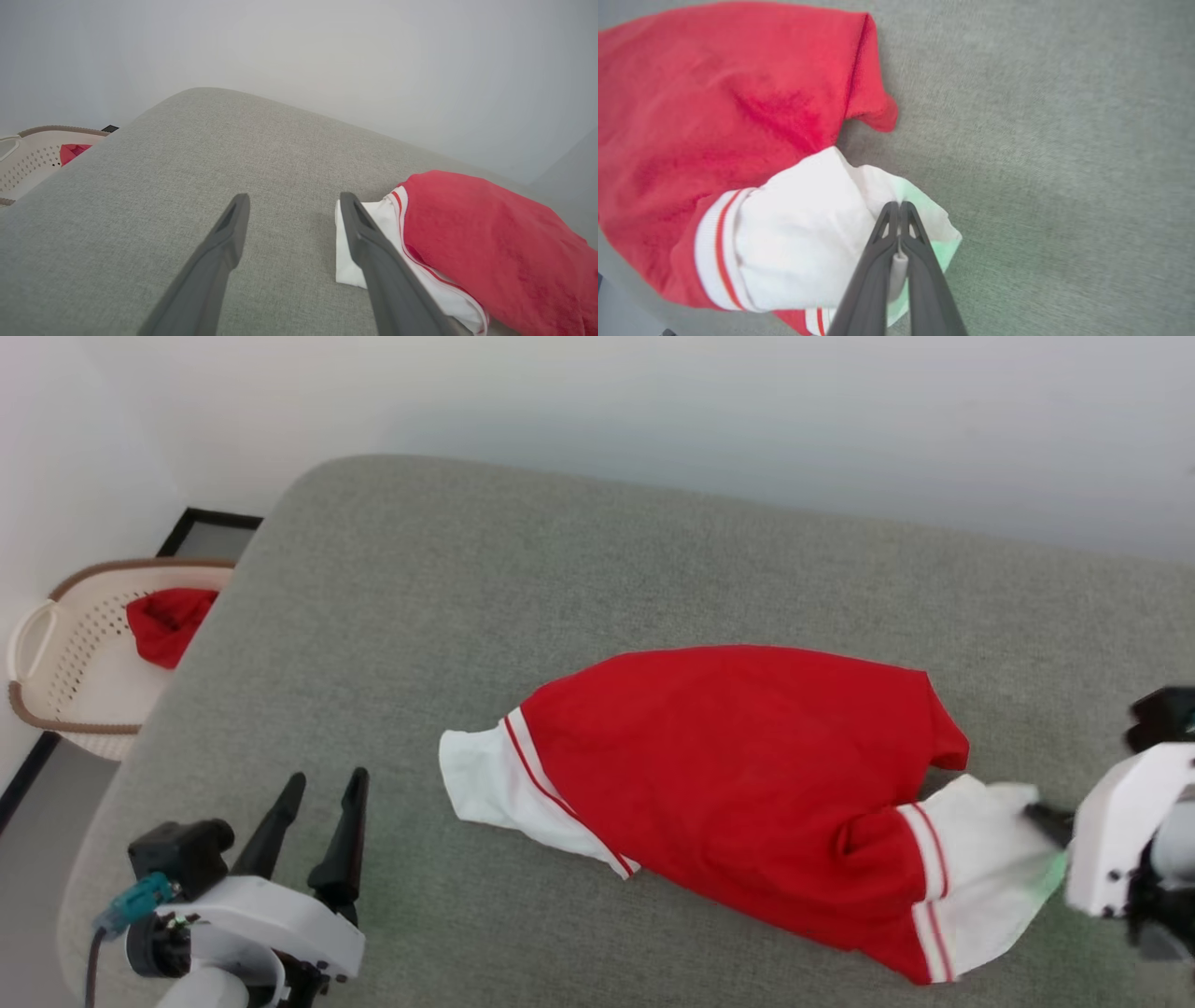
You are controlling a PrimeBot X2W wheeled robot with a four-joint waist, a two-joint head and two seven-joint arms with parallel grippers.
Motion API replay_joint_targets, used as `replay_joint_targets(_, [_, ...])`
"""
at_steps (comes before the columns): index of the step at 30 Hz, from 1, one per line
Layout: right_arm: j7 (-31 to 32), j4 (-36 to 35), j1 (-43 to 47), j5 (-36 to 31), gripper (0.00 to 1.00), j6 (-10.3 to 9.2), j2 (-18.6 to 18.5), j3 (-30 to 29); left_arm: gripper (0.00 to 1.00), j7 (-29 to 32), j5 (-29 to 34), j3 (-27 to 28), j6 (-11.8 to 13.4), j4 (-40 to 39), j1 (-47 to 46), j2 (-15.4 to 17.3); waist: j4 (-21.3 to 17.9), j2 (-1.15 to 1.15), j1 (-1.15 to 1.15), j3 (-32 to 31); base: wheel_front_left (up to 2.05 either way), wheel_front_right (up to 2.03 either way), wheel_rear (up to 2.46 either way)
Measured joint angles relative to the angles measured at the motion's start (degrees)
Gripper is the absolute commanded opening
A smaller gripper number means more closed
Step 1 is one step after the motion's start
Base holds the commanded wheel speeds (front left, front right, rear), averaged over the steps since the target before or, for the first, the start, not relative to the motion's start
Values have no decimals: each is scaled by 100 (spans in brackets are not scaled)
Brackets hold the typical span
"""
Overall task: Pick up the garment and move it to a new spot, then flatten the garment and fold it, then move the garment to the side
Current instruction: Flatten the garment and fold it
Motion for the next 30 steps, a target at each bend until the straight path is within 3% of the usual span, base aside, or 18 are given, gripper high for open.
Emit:
replay_joint_targets(9, [-463, 505, -613, -400, 0, 1, -101, -655, 100, -15, 102, -43, -127, -44, -12, -145, 186, 0, 0, -22, 0, 0, 0])
replay_joint_targets(18, [-1340, 1758, -1282, -1106, 0, 1, -376, -1257, 100, -16, 199, -179, -250, 12, -203, -327, 384, 0, -1, 249, 0, 0, 0])
replay_joint_targets(23, [-1813, 2513, -1660, -1450, 0, 1, -355, -1508, 100, -18, 249, -218, -303, 107, -348, -399, 490, 0, 0, 438, 0, 0, 0])
replay_joint_targets(24, [-1897, 2638, -1731, -1503, 6, 1, -337, -1534, 100, -18, 258, -219, -321, 120, -377, -411, 507, 0, 0, 472, 0, 0, 0])
replay_joint_targets(26, [-2056, 2910, -1865, -1577, 62, 1, -331, -1545, 100, -24, 278, -224, -344, 168, -419, -433, 533, 0, 0, 530, 0, 0, 0])
replay_joint_targets(27, [-2119, 3022, -1926, -1608, 100, 1, -331, -1523, 100, -24, 294, -235, -350, 190, -444, -442, 541, 0, 0, 551, 0, 0, 0])
replay_joint_targets(30, [-2337, 3250, -2105, -1614, 100, 1, -350, -1377, 100, -24, 316, -246, -392, 256, -497, -447, 528, 0, 0, 564, 0, 0, 0])
